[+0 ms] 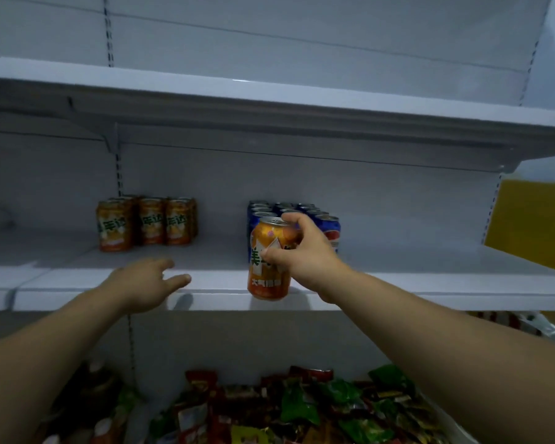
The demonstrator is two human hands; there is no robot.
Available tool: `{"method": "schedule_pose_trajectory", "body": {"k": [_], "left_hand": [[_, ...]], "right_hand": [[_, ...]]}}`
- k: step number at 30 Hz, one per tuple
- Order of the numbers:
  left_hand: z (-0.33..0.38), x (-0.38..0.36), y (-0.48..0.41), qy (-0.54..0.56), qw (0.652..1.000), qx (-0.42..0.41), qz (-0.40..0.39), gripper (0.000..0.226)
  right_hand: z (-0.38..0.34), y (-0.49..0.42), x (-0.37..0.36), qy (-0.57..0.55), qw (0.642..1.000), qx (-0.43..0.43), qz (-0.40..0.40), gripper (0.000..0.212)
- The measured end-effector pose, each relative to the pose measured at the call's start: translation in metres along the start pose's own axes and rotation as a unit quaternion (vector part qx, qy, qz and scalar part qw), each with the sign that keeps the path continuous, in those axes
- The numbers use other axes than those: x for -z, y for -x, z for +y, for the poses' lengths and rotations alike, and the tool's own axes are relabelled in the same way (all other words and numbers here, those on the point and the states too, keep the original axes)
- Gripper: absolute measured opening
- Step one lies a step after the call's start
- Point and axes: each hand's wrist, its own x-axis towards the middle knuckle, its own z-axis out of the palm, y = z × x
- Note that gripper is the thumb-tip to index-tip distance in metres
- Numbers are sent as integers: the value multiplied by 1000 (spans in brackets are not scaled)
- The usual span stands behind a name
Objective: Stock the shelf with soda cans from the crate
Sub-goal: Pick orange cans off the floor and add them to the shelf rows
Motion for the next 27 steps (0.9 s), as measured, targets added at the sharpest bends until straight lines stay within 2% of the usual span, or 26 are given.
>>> {"method": "schedule_pose_trajectory", "body": {"k": [6,9,11,16,27], "left_hand": [[-87,24,-26,-179,980,84,-7,80],[-108,12,-30,-158,982,98,-20,78],[-112,0,-30,-141,985,96,16,76],[-114,-9,-31,-143,983,91,72,87],[-120,-18,-36,-138,979,80,124,99]], "right_hand": [[2,-55,-77,15,996,31,-78,73],[5,-78,-114,6,995,34,-93,70],[9,-93,-137,5,995,43,-92,70],[16,-132,-189,47,993,65,-92,90],[19,-197,-255,150,985,70,-45,99]]}}
